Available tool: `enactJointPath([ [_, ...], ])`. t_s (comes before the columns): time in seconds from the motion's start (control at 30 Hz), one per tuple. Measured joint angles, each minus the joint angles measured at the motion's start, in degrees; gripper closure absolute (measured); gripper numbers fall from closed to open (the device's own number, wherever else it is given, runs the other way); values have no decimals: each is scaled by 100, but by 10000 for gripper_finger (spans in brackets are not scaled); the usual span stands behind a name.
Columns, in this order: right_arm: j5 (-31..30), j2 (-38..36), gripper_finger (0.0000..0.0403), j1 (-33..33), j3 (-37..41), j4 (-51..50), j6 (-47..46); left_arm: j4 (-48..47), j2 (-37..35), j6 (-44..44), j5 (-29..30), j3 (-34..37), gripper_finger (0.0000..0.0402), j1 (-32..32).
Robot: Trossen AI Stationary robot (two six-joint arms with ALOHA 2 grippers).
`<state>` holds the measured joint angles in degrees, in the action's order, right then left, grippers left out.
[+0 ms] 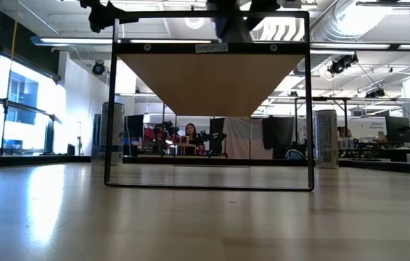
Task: Place canned beverage on shelf
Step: Put the bottom white blue soda can on the shelf
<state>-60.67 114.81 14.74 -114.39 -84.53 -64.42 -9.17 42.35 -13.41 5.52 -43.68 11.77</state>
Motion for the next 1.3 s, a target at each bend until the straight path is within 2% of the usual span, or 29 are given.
enactJointPath([
  [0.23, -296, -210, 158, 20, 60, -533, 117, 6, 0, -413, 0, -2, 51, -1],
  [0.43, -182, -856, 158, 27, 1207, -179, 33, 38, 0, -537, 2, -2, 51, -2],
  [0.57, -152, -1840, 158, 82, 2292, 1110, 296, 51, 0, -740, 11, -2, 51, 0],
  [0.7, -71, -3016, 157, 96, 3440, 3172, 1493, 55, 0, -749, 13, -2, 51, 0],
  [0.8, 541, -3804, 157, -42, 4382, 5121, 2756, 148, 2, -749, 15, -2, 51, 0],
  [0.9, 1650, -4346, 157, -341, 5286, 7025, 3805, 335, 0, -747, 17, -2, 51, 0],
  [1.0, 2847, -4578, 157, -756, 5902, 8468, 4310, 425, 0, -746, 20, -2, 51, -1],
  [1.13, 3986, -4534, 157, -1336, 6152, 9009, 4503, 511, 0, -747, 22, -2, 51, 0],
  [1.3, 4712, -4302, 157, -1838, 6053, 8999, 4774, 616, 0, -745, 28, -2, 51, -1],
])
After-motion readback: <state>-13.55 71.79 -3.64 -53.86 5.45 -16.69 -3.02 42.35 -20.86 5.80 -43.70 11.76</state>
